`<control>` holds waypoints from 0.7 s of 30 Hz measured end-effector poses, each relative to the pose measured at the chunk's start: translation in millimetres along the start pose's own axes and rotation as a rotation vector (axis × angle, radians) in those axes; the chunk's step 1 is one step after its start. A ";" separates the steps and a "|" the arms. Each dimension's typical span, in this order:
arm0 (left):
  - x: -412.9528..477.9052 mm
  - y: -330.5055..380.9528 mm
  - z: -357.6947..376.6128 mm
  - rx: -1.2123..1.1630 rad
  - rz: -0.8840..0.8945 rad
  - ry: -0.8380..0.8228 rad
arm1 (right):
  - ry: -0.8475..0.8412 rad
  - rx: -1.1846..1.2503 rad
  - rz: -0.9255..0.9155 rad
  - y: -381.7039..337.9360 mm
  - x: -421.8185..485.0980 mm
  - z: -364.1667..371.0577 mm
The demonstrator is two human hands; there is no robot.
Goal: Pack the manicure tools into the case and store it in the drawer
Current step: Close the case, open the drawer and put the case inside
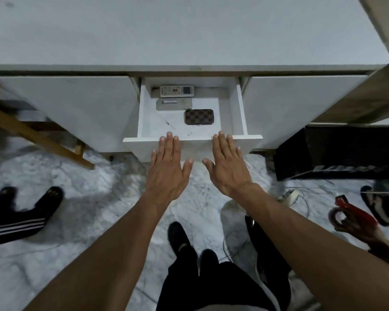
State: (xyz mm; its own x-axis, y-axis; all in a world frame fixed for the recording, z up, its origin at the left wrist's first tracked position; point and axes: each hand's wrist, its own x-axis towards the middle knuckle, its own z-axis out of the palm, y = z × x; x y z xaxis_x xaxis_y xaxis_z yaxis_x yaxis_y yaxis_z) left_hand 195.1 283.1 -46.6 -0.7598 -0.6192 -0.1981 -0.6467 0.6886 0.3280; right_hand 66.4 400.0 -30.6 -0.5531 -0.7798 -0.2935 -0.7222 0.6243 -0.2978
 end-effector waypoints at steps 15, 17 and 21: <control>118.5 -4.8 -41.2 0.006 0.014 -0.050 | -0.024 -0.073 0.014 2.5 115.0 -47.8; 134.8 -6.4 -45.6 0.007 0.020 -0.049 | -0.020 -0.068 0.029 1.3 131.4 -52.7; 163.9 -9.2 -52.4 0.010 0.034 -0.046 | -0.004 -0.070 0.048 -0.1 158.9 -61.3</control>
State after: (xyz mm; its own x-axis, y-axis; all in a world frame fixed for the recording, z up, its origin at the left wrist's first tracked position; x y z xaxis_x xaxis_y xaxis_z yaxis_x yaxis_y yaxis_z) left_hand 80.1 155.5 -33.7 -0.7837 -0.5772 -0.2296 -0.6206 0.7130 0.3262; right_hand -46.9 273.1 -21.5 -0.5857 -0.7490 -0.3099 -0.7227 0.6557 -0.2188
